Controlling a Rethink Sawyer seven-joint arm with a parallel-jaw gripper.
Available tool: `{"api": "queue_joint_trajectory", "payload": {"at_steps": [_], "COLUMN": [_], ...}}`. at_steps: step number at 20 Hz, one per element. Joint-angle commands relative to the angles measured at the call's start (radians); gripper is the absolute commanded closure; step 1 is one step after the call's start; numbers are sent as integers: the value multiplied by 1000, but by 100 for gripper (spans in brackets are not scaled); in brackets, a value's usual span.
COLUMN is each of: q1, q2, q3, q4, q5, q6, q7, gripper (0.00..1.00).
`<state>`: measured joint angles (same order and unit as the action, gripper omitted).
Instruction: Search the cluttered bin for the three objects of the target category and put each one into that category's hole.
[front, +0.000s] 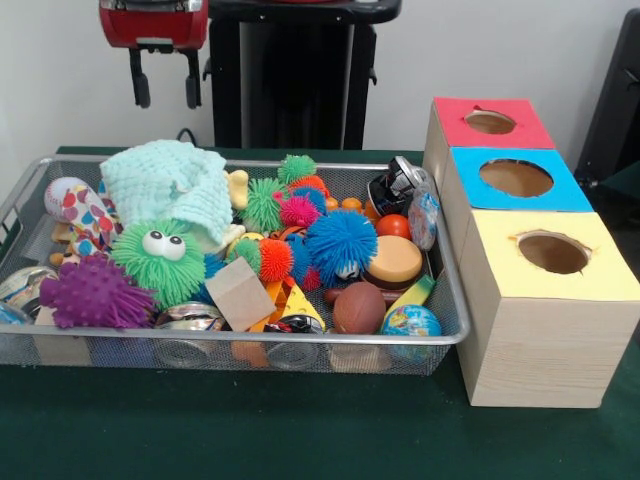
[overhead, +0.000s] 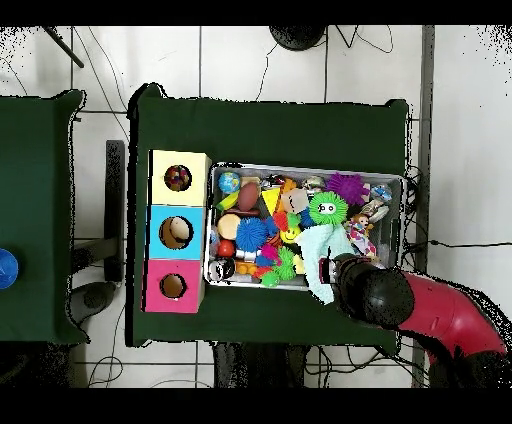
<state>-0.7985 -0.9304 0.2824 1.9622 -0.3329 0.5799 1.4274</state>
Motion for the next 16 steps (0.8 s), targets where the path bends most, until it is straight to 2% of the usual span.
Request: {"api": "queue_joint_trajectory", "payload": {"at_steps": [1, 10, 16], "q1": [1, 30, 12], "q2": [-2, 2, 136], "q3": [25, -11, -23], "q4": [-22, -2, -9], "q5": [-66, -108, -163], "q6": [180, 145, 26], "q7": [-96, -18, 27], "gripper": [0, 0, 0]}}
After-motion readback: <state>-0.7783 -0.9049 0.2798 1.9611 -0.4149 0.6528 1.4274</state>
